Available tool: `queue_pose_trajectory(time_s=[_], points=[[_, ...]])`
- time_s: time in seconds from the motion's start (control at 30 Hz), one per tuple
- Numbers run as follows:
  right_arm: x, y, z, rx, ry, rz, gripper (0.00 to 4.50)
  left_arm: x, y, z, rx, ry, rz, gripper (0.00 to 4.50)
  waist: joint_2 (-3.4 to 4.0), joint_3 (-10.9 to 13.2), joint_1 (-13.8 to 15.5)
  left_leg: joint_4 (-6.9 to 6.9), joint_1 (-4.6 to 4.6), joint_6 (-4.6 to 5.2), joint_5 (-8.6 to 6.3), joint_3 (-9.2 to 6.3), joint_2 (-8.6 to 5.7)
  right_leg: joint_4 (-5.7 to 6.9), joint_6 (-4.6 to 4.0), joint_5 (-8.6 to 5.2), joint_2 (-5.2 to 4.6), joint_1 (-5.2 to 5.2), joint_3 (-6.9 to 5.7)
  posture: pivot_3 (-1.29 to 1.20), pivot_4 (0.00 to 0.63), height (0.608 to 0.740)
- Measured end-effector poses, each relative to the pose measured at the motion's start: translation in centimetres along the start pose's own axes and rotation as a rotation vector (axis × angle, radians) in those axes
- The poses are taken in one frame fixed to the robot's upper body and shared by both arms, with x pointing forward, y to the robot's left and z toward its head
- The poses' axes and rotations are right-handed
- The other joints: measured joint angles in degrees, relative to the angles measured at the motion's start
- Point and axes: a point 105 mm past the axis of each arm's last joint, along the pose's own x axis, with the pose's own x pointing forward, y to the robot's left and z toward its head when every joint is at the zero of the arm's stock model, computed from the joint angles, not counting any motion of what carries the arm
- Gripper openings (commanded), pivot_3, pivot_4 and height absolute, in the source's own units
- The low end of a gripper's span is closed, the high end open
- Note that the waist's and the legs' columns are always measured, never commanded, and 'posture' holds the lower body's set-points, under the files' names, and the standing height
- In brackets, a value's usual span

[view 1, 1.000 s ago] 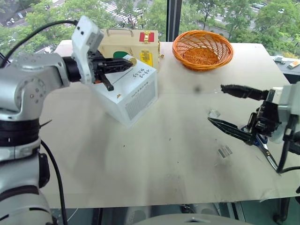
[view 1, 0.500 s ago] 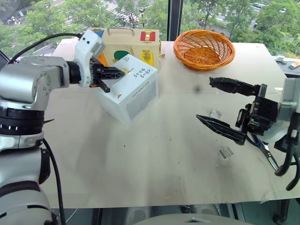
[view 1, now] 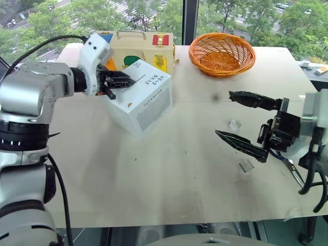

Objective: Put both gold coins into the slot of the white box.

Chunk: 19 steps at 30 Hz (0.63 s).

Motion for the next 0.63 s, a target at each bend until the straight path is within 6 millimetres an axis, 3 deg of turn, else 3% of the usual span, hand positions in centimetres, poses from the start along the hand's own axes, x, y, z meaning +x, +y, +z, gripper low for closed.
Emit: queue_pose_trajectory(time_s=[0.07, 0.1, 0.2, 0.3, 0.37, 0.53, 0.63], points=[[-0.6, -0.4, -1.2, 0.021, 0.051, -0.057, 4.5, -0.8, -1.9, 2.4, -0.039, -0.159, -0.101, 2.6, -0.03, 0.0, 0.1, 0.15, -0.23, -0.01, 0.0, -0.04, 0.02, -0.06, 0.01, 0.0, -0.05, -0.06, -0.14, 0.0, 0.15, 0.74], [-1.1, -0.7, -2.1, 0.034, 0.088, -0.097, 4.5, -1.7, -3.8, 3.5, -0.039, -0.238, -0.181, 2.6, -0.02, 0.0, 0.1, 0.24, -0.43, -0.01, 0.0, -0.08, 0.09, -0.08, 0.03, 0.0, -0.09, -0.23, -0.12, 0.0, 0.15, 0.74], [-2.5, -1.2, -4.1, 0.072, 0.165, -0.172, 4.5, -2.6, -8.0, 3.4, -0.028, -0.281, -0.338, 2.6, 0.04, -0.1, 0.1, 0.48, -0.47, 0.01, -0.03, -0.15, 0.0, 0.06, 0.13, -0.04, -0.16, -0.24, -0.02, 0.0, 0.15, 0.74], [-5.2, -0.8, -6.2, 0.123, 0.247, -0.247, 4.5, -2.7, -12.2, 0.2, -0.06, -0.248, -0.455, 2.6, 0.07, -0.1, 0.2, 0.59, -0.47, 0.02, -0.04, -0.19, 0.03, 0.11, 0.15, -0.06, -0.17, -0.17, -0.03, 0.0, 0.15, 0.74], [-6.8, -0.3, -7.0, 0.145, 0.289, -0.274, 4.5, -2.8, -13.6, -2.0, -0.095, -0.22, -0.463, 2.6, 0.08, -0.1, 0.2, 0.7, -0.44, 0.02, -0.03, -0.17, 0.01, 0.16, 0.13, -0.05, -0.09, -0.17, -0.06, 0.0, 0.15, 0.74], [-12.1, 1.7, -8.7, 0.167, 0.444, -0.329, 4.5, -4.2, -14.8, -8.7, -0.23, -0.104, -0.368, 2.6, 0.11, -0.1, 0.1, 0.55, 0.41, 0.03, -0.05, -0.11, 0.09, 0.2, 0.05, -0.32, -0.09, 0.42, 0.09, 0.0, 0.15, 0.74], [-14.0, 2.5, -8.8, 0.154, 0.496, -0.333, 4.5, -4.8, -14.7, -10.4, -0.234, -0.085, -0.32, 2.6, 0.18, -0.1, 0.1, 0.58, 0.53, -0.04, -0.09, -0.12, 0.28, 0.17, -0.04, -0.28, -0.27, 0.43, 0.17, 0.0, 0.15, 0.74]])
